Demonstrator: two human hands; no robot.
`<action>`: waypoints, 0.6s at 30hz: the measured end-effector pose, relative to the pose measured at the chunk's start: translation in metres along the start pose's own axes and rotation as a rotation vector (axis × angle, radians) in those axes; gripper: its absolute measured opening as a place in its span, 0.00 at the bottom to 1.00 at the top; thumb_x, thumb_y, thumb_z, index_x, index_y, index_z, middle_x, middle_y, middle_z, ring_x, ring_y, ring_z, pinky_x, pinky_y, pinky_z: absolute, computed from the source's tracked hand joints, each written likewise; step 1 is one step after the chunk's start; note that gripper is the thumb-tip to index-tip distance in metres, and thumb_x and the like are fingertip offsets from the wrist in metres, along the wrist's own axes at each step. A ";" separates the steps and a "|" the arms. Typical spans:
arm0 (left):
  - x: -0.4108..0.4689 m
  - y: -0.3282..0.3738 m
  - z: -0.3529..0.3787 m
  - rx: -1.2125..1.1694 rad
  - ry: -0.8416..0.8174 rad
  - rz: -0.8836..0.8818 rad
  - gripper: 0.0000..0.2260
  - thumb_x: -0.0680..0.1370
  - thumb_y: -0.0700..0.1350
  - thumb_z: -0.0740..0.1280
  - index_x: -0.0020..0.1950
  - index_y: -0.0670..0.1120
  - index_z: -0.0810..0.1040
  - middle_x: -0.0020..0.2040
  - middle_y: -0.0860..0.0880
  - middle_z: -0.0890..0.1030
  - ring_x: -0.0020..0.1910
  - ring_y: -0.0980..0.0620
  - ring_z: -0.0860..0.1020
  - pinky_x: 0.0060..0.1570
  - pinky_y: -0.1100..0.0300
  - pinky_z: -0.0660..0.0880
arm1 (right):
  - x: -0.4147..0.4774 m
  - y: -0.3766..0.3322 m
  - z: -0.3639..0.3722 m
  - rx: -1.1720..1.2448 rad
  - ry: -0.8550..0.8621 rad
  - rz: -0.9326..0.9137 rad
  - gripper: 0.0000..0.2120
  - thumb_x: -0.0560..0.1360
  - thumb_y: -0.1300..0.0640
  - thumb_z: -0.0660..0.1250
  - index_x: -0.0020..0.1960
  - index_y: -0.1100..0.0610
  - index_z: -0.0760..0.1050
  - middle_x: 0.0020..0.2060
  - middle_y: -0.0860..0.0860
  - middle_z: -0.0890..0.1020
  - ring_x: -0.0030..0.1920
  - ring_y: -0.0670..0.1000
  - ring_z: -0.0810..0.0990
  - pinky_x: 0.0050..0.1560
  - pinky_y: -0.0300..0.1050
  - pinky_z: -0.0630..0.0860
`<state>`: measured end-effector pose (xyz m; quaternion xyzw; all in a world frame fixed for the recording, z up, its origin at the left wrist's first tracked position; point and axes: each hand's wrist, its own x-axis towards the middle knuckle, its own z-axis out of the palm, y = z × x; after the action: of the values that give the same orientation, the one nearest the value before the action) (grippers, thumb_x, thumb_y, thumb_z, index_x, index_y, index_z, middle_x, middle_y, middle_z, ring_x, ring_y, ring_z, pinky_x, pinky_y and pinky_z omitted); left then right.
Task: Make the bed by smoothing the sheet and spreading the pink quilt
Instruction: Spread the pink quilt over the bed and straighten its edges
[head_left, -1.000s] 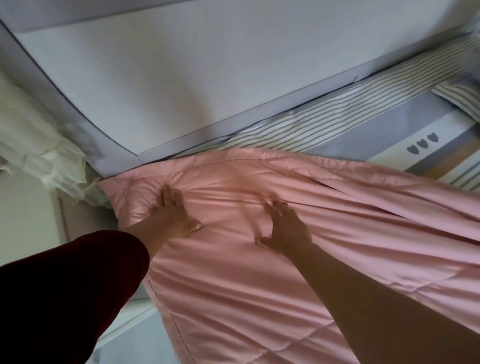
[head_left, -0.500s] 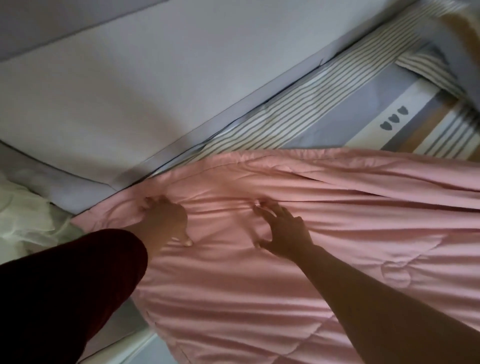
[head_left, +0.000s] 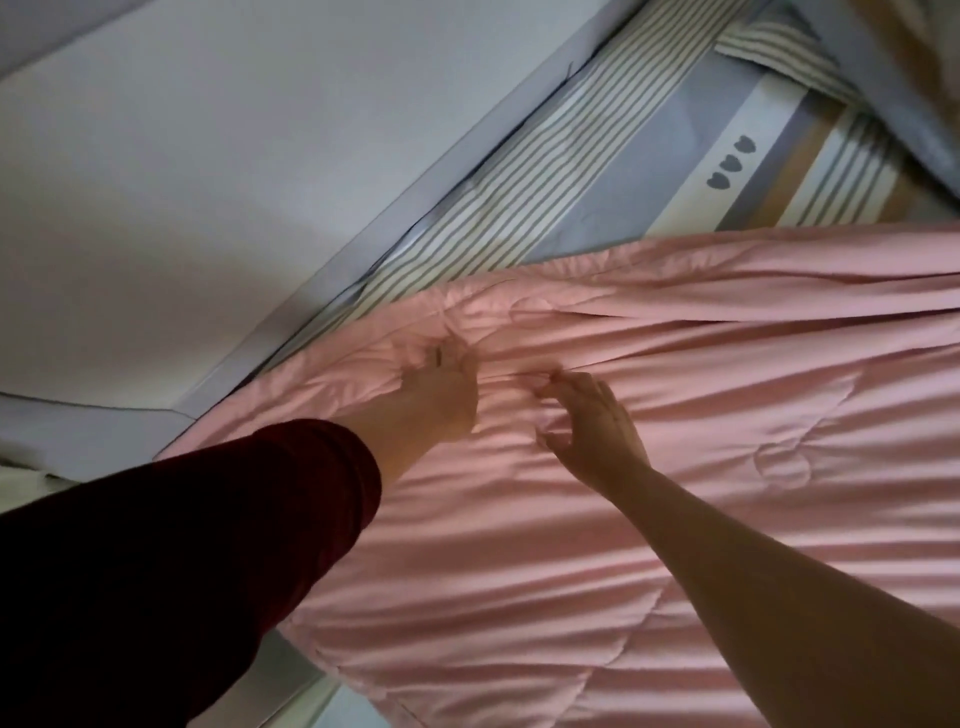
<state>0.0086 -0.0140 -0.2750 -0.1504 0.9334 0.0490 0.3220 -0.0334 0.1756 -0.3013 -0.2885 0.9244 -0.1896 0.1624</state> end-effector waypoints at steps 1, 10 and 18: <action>-0.002 0.004 0.002 -0.002 0.025 -0.015 0.39 0.77 0.53 0.65 0.78 0.44 0.43 0.78 0.40 0.44 0.77 0.39 0.46 0.72 0.37 0.50 | -0.002 0.003 -0.002 0.007 0.012 0.013 0.20 0.71 0.52 0.73 0.63 0.48 0.75 0.64 0.47 0.72 0.64 0.52 0.69 0.63 0.51 0.70; -0.078 0.085 0.039 -0.070 0.384 0.467 0.20 0.73 0.46 0.70 0.63 0.45 0.73 0.63 0.44 0.72 0.61 0.42 0.71 0.58 0.49 0.69 | -0.097 0.050 -0.021 0.067 0.061 0.166 0.06 0.73 0.57 0.68 0.50 0.52 0.75 0.50 0.50 0.76 0.46 0.54 0.79 0.45 0.49 0.78; -0.198 0.137 0.136 -0.193 0.113 0.922 0.10 0.65 0.45 0.77 0.37 0.52 0.76 0.36 0.56 0.79 0.36 0.52 0.79 0.39 0.62 0.71 | -0.267 0.056 -0.022 -0.090 -0.349 0.077 0.15 0.76 0.38 0.62 0.45 0.49 0.77 0.41 0.47 0.83 0.43 0.51 0.82 0.46 0.43 0.75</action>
<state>0.1931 0.1907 -0.2609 0.2480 0.9100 0.2653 0.2000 0.1392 0.3827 -0.2559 -0.2882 0.9001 -0.0888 0.3144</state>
